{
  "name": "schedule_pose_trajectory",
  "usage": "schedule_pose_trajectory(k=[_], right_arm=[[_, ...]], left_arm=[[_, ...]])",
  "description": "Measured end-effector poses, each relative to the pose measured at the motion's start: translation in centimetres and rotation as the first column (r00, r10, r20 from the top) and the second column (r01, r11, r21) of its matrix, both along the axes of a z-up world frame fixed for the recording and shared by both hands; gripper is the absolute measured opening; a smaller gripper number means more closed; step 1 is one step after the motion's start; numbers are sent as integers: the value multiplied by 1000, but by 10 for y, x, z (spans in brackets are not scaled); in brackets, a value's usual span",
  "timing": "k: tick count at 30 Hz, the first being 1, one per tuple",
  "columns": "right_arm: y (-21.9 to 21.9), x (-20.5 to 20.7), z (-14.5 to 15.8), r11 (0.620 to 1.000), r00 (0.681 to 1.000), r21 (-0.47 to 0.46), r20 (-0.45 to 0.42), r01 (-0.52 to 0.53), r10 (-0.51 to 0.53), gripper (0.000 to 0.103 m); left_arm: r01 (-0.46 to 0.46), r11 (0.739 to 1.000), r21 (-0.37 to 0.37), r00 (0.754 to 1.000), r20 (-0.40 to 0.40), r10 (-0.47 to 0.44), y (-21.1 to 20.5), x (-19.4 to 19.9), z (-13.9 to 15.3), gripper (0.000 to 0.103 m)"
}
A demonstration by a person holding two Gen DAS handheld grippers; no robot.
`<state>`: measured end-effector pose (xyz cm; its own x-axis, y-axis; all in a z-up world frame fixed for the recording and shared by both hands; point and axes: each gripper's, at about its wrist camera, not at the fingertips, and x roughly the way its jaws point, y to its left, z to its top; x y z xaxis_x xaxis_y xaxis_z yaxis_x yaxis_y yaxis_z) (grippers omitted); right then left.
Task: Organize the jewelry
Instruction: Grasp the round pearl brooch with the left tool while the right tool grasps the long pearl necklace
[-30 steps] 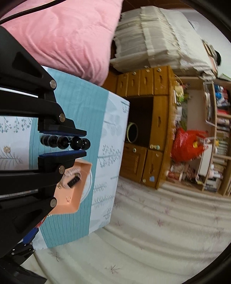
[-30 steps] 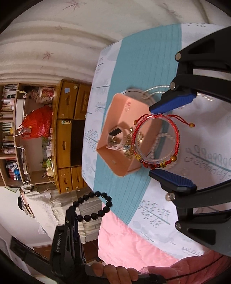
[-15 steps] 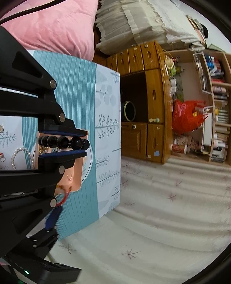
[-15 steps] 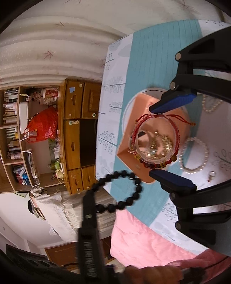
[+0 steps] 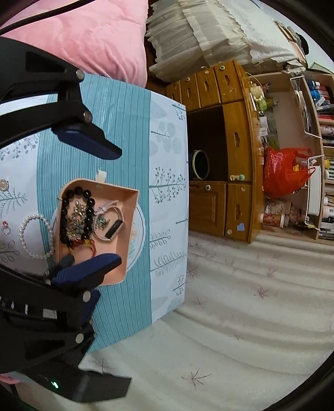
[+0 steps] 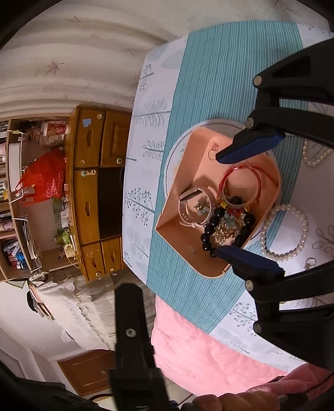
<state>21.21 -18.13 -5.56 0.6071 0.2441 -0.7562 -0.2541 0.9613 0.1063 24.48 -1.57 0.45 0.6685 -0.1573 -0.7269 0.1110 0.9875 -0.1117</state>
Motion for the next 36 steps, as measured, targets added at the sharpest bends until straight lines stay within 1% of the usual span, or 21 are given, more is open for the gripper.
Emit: schedule_pose_trajectory(k=[2,4,7,10,13,15,17,19,22,24,26,28,31,33,34,36], right_arm=[[-3,-5,6,1000,1000,-11,11,3,-3,67],[-10,-11,12,1000,1000,-5,17,22,-22,68],[-23,-17,21,997,997,6,19,71,-71,69],[-32,-25,31,993,992,6,44,121,-121,69],[-44,-37,38,989,987,21,63,144,-145,69],[-53,-49,38,987,984,13,79,159,-159,70],[-60,-60,34,985,981,-7,95,173,-171,70],[-71,-75,23,980,975,-23,109,198,-194,70],[-85,-93,6,977,972,-1,100,215,-214,70],[-94,-101,-6,973,968,11,92,231,-231,70],[-102,-107,-19,970,967,6,74,242,-242,70],[-104,-110,-28,973,972,-15,55,232,-231,70],[-103,-113,-38,977,977,-41,34,210,-209,70],[-101,-114,-44,982,983,-35,18,186,-185,70],[-101,-114,-46,984,984,-34,15,178,-177,70],[-99,-115,-49,986,986,-37,10,165,-165,70]], left_arm=[[-5,999,38,1000,-13,6,1,-4,-5,75],[-17,998,57,999,-29,19,3,-8,-10,75],[-26,999,39,996,-85,30,12,-19,-24,75],[-32,999,-3,992,-122,31,25,-32,-37,75],[-71,997,-35,985,-157,65,42,-47,-50,76],[-95,994,-44,983,-160,87,52,-55,-58,82],[-120,992,-36,979,-168,112,62,-62,-68,82],[-142,990,-7,973,-184,139,69,-66,-79,82],[-158,987,14,969,-192,157,76,-72,-88,82],[-157,988,13,969,-193,156,78,-76,-94,82],[-143,990,4,971,-192,141,78,-80,-98,82],[-118,993,5,974,-196,116,76,-86,-103,82],[-83,996,44,978,-190,89,70,-94,-108,82],[-62,996,65,973,-219,75,67,-98,-115,82],[-56,997,62,971,-231,69,66,-98,-118,82],[-33,999,33,966,-256,41,65,-100,-125,82]])
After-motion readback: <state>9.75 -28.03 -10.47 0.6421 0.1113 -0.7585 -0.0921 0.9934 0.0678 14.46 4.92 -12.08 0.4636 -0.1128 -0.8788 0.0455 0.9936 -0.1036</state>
